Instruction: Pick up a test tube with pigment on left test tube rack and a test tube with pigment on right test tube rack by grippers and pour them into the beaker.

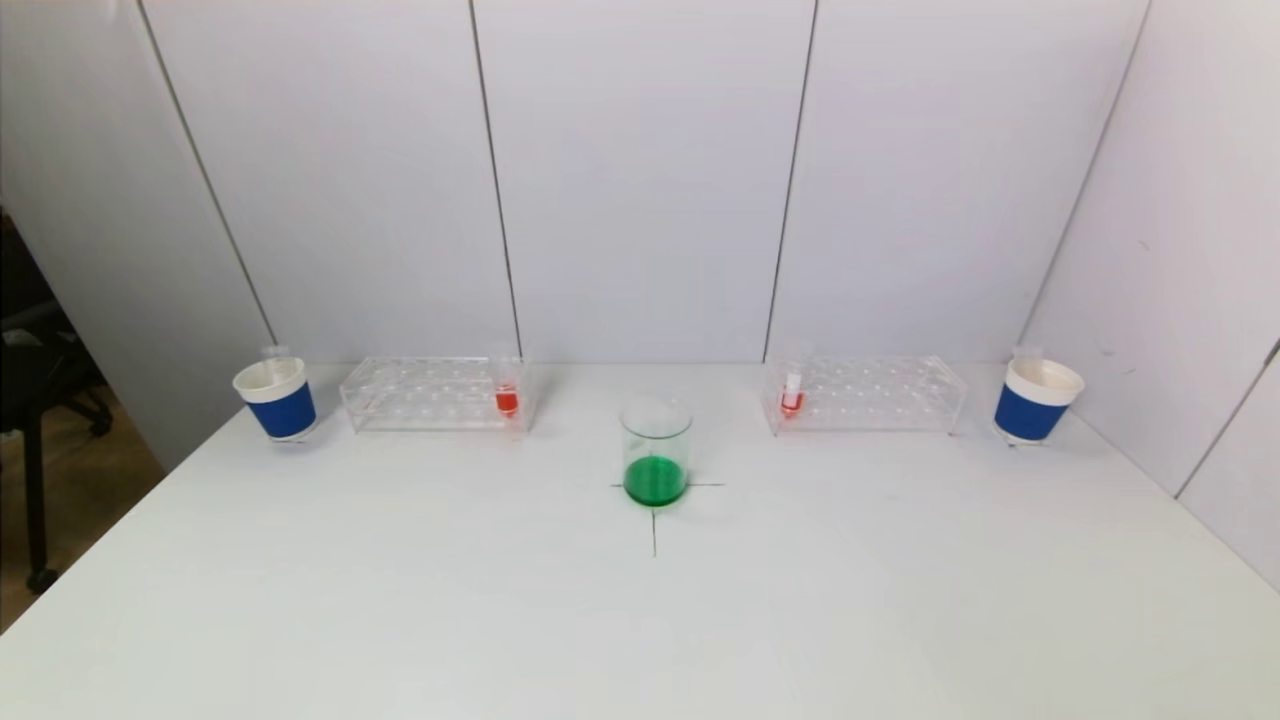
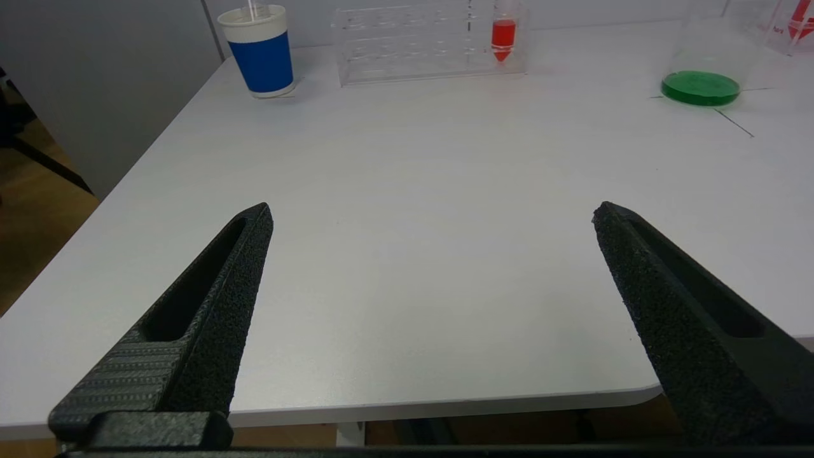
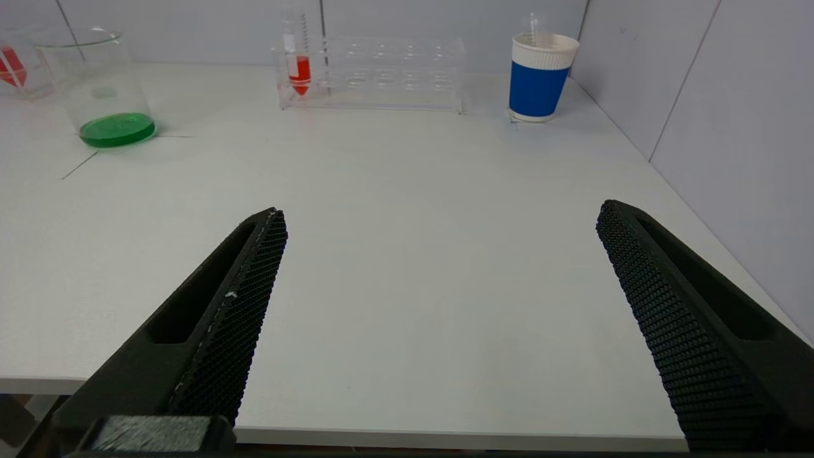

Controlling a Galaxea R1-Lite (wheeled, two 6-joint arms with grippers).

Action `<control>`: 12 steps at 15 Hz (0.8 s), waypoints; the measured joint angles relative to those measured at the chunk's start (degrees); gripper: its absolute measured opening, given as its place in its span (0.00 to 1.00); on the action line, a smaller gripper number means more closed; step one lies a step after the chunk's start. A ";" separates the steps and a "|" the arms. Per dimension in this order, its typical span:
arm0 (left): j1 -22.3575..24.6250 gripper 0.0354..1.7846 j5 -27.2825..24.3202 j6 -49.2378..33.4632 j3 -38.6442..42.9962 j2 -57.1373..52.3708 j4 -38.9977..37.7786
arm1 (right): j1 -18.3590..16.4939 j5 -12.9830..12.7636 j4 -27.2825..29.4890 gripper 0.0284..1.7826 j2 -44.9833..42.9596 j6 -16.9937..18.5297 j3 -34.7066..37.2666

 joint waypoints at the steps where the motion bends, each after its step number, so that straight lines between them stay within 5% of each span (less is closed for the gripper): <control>1: 0.00 0.99 0.02 0.00 0.00 0.00 0.00 | 0.00 0.02 0.02 0.99 0.00 -0.02 0.00; 12: 0.00 0.99 0.02 0.00 0.00 0.00 0.00 | 0.00 0.00 0.00 0.99 0.00 0.00 0.00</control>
